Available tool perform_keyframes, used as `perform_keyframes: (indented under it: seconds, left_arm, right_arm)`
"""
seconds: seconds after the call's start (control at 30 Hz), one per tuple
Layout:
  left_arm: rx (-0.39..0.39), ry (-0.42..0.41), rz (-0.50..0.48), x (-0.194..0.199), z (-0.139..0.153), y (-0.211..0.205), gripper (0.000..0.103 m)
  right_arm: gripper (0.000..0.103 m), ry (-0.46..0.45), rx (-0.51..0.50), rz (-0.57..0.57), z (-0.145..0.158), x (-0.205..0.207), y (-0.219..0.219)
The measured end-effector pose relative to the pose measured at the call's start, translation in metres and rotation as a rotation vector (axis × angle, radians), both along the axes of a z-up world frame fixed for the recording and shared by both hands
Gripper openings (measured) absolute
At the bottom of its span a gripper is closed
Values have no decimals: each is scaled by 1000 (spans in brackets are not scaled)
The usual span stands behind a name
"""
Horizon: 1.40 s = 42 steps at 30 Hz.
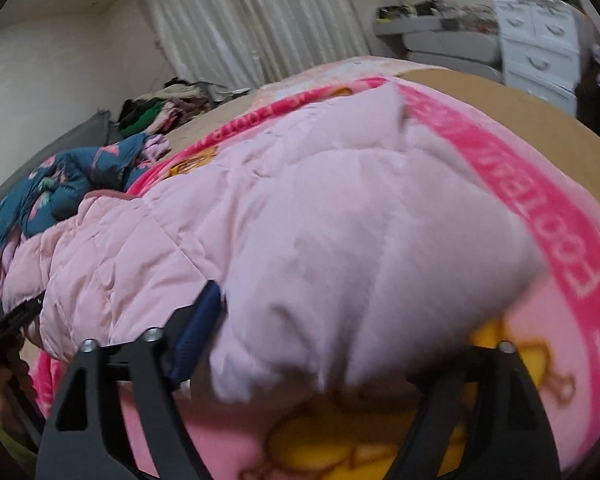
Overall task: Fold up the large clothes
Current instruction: 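Fold the lifted half over onto the rest of the jacket with both tools, then release the folded jacket and pull both tools back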
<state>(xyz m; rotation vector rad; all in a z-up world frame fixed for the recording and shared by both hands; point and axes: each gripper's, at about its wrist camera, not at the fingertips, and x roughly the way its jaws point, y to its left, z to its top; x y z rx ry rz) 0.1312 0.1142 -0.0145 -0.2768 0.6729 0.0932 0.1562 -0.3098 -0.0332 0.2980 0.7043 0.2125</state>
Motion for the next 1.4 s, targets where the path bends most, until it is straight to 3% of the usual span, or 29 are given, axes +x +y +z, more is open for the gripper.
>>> perform_keyframes:
  seconds: [0.13, 0.23, 0.37, 0.43, 0.53, 0.7, 0.83, 0.87, 1.0, 1.07, 1.4]
  left_arm:
    - [-22, -1, 0, -3, -4, 3, 41]
    - [-34, 2, -4, -6, -5, 6, 44]
    - [-55, 10, 3, -12, -10, 11, 51]
    - [-64, 15, 7, -15, -12, 14, 55]
    - [-80, 21, 9, -22, -12, 19, 61]
    - [-100, 17, -7, -43, -2, 25, 72]
    - [-105, -4, -11, -66, 12, 23, 86]
    - [-106, -13, -14, -71, 16, 22, 93]
    - [-28, -81, -7, -99, 36, 9, 94]
    - [-25, -101, -13, -112, 43, 4, 94]
    - [12, -140, -55, -145, 66, -35, 94]
  right_arm:
    - [91, -15, -71, -63, 5, -21, 1]
    - [92, -89, -174, -128, 16, -41, 6]
    - [95, -198, -246, -48, 31, -49, 30]
    - [97, -176, -276, 43, 29, -39, 52]
    - [99, -31, -333, 94, 3, -15, 72]
    - [99, 13, -245, 84, -8, -12, 58]
    - [99, -46, -208, 97, 9, -35, 54]
    - [99, -74, -209, 102, 15, -46, 55]
    - [99, -175, -223, 132, 35, -84, 57]
    - [99, -215, -210, 151, 46, -103, 58]
    - [99, -282, -220, 190, 78, -162, 57]
